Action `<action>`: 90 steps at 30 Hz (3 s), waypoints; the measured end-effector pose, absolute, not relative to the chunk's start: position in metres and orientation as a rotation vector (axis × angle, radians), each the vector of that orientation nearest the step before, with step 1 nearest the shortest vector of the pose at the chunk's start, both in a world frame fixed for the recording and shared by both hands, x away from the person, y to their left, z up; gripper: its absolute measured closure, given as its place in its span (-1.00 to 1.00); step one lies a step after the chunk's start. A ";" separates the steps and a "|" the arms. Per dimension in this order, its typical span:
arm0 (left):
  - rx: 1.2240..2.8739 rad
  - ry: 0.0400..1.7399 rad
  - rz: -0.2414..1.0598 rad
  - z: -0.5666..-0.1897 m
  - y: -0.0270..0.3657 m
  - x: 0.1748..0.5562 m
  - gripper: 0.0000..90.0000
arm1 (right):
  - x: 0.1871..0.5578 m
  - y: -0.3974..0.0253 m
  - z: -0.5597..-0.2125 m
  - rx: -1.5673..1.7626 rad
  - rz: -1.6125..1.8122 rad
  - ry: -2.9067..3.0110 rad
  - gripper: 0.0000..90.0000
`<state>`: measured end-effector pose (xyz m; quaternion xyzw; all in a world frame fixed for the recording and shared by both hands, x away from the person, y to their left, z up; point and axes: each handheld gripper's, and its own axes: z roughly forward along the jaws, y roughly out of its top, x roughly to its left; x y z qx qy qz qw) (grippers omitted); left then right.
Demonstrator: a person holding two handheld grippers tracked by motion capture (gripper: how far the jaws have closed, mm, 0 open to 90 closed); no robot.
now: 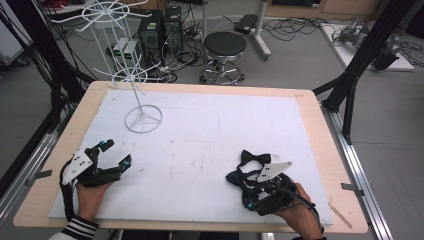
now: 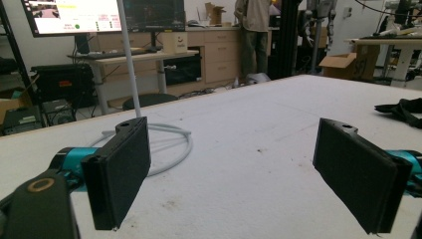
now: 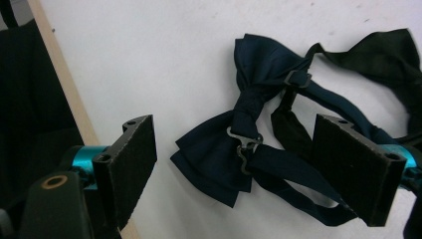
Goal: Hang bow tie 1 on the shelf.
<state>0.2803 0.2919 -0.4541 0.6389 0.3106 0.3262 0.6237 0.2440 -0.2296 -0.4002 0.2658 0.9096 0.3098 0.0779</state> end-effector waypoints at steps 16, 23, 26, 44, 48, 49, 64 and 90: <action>1.468 0.713 0.753 -0.454 0.292 0.280 -0.65 | 0.252 -0.219 -0.408 0.787 0.797 2.820 -0.37; 1.470 0.710 0.757 -0.454 0.292 0.280 -0.65 | 0.254 -0.216 -0.414 0.750 0.681 2.863 -0.19; 1.469 0.712 0.757 -0.454 0.292 0.280 -0.65 | 0.254 -0.216 -0.416 0.746 0.659 2.872 -0.12; 1.467 0.713 0.754 -0.454 0.292 0.280 -0.65 | 0.258 -0.223 -0.415 0.744 0.641 2.885 0.85; 1.469 0.713 0.755 -0.454 0.292 0.280 -0.65 | 0.257 -0.225 -0.415 0.755 0.669 2.876 0.85; 1.469 0.713 0.755 -0.454 0.292 0.280 -0.65 | 0.257 -0.225 -0.415 0.746 0.667 2.876 0.86; 1.484 0.716 0.755 -0.453 0.290 0.281 -0.65 | 0.259 -0.230 -0.406 0.733 0.770 2.828 0.85; 1.562 0.609 0.693 -0.412 0.276 0.290 -0.66 | 0.272 -0.228 -0.360 0.612 1.135 2.671 0.85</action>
